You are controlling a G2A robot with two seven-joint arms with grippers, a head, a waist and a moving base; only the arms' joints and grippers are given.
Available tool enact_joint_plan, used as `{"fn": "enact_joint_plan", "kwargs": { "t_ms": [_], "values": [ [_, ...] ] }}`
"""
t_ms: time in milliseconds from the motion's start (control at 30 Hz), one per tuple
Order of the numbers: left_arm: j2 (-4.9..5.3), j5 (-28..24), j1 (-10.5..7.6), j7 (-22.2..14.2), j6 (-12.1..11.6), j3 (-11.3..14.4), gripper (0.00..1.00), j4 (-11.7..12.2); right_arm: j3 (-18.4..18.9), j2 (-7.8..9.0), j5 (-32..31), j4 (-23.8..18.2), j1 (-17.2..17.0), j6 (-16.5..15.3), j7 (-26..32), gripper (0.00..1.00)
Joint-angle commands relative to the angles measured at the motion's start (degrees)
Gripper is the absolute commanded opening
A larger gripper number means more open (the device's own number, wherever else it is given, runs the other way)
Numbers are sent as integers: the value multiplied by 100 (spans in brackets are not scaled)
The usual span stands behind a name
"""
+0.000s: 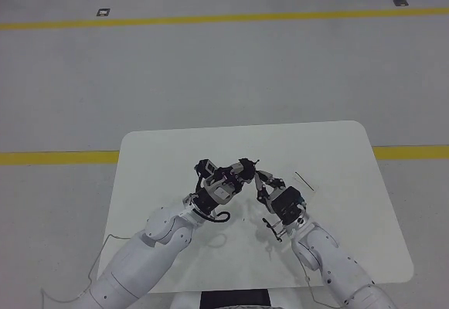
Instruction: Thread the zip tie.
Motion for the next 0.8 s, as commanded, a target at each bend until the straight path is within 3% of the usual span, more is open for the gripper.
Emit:
{"fn": "enact_joint_plan", "kwargs": {
  "t_ms": [0, 433, 667, 700, 767],
  "values": [
    [0, 0, 0, 0, 0, 0, 0, 0, -9, 1, -101, 12, 1, -23, 2, 0],
    [0, 0, 0, 0, 0, 0, 0, 0, -65, 2, -676, 129, 73, -97, 64, 0],
    [0, 0, 0, 0, 0, 0, 0, 0, -40, -16, -512, 147, 47, -98, -125, 0],
    [0, 0, 0, 0, 0, 0, 0, 0, -34, -19, -482, 146, 42, -100, -142, 5],
    [0, 0, 0, 0, 0, 0, 0, 0, -14, -24, -406, 127, 33, -108, -196, 84]
  ]
}}
